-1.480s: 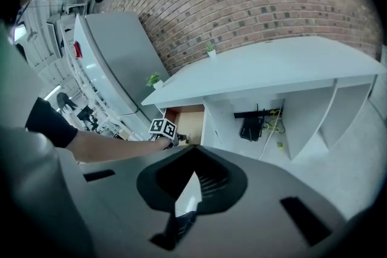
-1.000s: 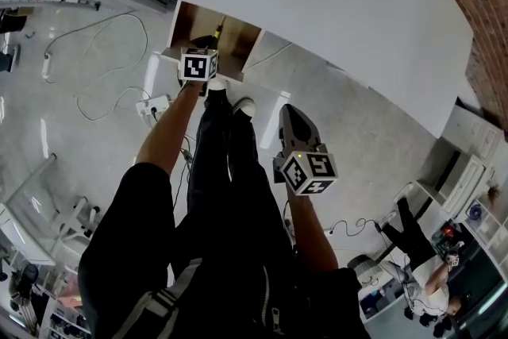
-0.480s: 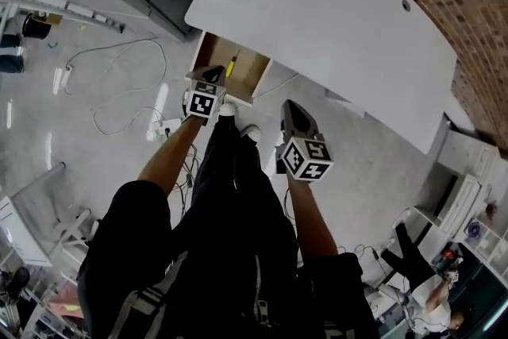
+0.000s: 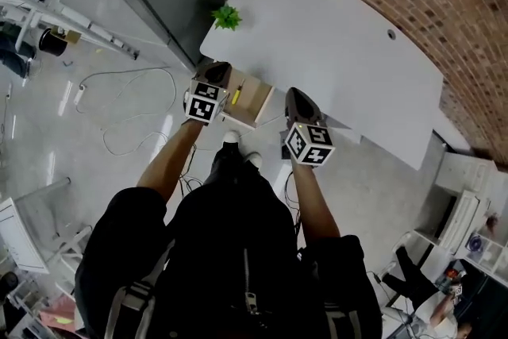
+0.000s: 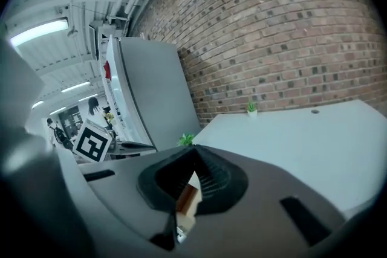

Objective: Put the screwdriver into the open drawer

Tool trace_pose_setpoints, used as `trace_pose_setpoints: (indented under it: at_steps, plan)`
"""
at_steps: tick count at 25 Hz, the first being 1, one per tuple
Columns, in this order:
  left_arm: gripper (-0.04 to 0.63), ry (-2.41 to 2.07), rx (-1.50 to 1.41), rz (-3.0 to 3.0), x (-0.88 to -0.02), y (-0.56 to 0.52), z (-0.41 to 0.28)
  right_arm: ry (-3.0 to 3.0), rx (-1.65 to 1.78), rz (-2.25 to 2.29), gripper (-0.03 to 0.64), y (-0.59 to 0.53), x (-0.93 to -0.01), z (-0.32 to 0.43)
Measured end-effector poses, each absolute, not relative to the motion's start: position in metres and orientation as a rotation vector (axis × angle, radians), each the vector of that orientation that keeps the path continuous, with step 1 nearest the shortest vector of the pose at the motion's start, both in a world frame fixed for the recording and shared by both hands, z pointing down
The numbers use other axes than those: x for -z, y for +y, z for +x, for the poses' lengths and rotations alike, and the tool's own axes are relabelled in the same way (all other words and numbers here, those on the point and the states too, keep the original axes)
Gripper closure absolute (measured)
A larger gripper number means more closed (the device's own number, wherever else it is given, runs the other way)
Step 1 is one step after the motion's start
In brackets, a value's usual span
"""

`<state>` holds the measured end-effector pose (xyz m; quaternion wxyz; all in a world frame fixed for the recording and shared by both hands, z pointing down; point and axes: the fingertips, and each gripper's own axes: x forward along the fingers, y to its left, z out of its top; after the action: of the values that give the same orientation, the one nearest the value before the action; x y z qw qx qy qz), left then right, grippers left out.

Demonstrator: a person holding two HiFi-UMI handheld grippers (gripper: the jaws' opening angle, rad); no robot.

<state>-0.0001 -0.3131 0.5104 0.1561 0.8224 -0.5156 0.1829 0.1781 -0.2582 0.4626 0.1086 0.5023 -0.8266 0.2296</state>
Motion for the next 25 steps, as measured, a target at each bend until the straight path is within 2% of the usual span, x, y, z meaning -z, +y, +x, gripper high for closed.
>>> trace_pose_setpoints:
  at_steps: [14, 25]
  plan:
    - [0.566, -1.611, -0.288, 2.602, -0.346, -0.345, -0.022, -2.638, -0.291, 1.576, 0.621, -0.310, -0.340, 0.174]
    - [0.566, -1.591, -0.240, 2.661, -0.326, -0.338, -0.023, -2.624, -0.201, 1.625, 0.621, -0.308, -0.326, 0.167]
